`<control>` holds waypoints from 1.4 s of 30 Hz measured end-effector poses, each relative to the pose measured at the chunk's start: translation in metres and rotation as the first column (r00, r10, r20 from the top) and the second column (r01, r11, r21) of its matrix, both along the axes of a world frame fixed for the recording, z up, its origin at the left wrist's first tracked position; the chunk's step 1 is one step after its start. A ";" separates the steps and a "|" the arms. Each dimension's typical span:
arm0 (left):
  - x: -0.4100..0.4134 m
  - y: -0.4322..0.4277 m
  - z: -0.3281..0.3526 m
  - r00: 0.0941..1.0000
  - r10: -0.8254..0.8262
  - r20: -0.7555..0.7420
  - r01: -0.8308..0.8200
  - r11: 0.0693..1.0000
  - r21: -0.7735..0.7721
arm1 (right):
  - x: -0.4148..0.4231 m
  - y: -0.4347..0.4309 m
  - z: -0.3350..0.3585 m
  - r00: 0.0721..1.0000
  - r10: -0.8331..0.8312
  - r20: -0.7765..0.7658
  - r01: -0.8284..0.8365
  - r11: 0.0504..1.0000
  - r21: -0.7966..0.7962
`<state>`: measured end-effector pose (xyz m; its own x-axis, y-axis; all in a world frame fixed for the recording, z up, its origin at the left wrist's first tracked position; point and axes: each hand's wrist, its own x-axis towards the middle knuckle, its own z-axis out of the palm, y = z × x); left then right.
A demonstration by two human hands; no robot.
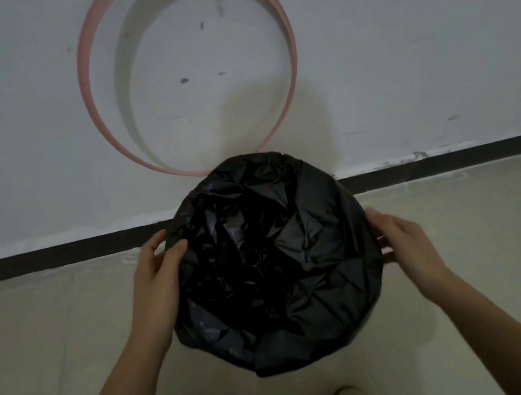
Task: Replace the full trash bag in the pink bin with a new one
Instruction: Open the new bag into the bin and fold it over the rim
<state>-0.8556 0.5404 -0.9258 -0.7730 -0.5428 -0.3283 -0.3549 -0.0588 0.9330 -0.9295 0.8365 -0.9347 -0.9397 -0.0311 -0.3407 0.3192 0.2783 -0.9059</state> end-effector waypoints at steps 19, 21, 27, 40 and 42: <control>-0.007 0.001 -0.009 1.000 -0.005 -0.017 0.001 0.978 -0.209 | 0.039 -0.009 0.016 0.972 0.179 -0.151 -0.176 0.984 0.033; -0.012 -0.005 -0.007 1.000 -0.002 -0.026 -0.004 0.977 -0.212 | 0.039 -0.013 0.018 0.936 0.337 -0.102 -0.340 0.940 -0.018; -0.017 -0.014 -0.004 0.997 -0.067 -0.047 0.057 0.978 -0.199 | -0.009 -0.032 0.050 0.984 0.153 -0.096 -0.147 0.987 0.063; 0.000 -0.004 -0.007 0.999 0.036 -0.015 -0.039 0.969 -0.242 | -0.128 -0.135 0.173 0.734 0.236 -0.636 0.144 0.862 0.486; 0.001 -0.005 -0.007 0.999 0.033 -0.027 -0.039 0.966 -0.255 | -0.121 -0.131 0.178 0.726 0.248 -0.642 0.133 0.865 0.484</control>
